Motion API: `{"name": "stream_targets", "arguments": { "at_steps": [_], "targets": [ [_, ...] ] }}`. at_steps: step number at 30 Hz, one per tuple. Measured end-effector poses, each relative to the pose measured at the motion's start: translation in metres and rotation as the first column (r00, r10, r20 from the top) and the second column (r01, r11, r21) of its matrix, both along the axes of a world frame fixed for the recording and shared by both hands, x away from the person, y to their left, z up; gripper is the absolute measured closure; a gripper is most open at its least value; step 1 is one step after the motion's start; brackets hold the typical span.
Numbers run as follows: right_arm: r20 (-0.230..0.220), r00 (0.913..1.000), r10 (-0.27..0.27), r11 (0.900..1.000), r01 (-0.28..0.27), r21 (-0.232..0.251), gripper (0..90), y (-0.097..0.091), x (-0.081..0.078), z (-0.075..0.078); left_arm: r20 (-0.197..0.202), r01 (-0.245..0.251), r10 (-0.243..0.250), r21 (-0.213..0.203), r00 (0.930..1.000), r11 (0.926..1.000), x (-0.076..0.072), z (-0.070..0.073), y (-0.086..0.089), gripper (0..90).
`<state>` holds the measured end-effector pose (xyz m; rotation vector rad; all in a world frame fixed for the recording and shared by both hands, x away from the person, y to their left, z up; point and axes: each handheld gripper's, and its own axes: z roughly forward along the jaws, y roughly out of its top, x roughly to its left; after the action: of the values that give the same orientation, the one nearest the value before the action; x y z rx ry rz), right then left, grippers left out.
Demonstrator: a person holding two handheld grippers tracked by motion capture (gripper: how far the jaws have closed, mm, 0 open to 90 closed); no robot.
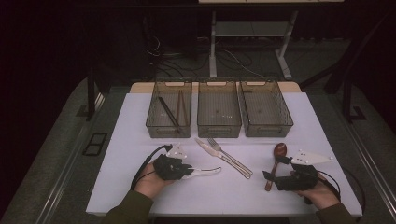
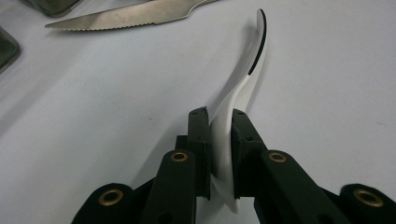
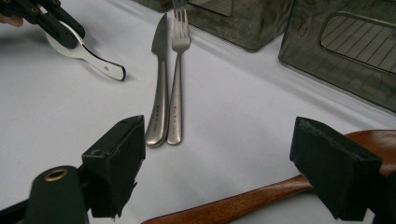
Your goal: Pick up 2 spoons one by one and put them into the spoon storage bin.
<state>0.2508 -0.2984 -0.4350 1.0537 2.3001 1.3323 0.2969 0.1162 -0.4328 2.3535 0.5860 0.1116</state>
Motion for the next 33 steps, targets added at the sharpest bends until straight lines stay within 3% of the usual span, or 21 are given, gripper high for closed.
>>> {"name": "stream_targets", "arguments": {
  "at_steps": [21, 33],
  "targets": [
    [-0.003, 1.0000, 0.001, 1.0000, -0.001, 0.005, 18.4, 0.000, 0.000, 0.000, 0.062, 0.022, -0.017, -0.069, 0.9979, 0.9974, 0.012, 0.020, -0.001, 80.5],
    [-0.004, 1.0000, -0.007, 0.9999, 0.007, 0.014, 18.5, -0.001, 0.000, 0.001, 0.097, -0.014, 0.023, -0.101, 0.9950, 0.9948, 0.030, 0.035, -0.008, 80.5]
  ]
}}
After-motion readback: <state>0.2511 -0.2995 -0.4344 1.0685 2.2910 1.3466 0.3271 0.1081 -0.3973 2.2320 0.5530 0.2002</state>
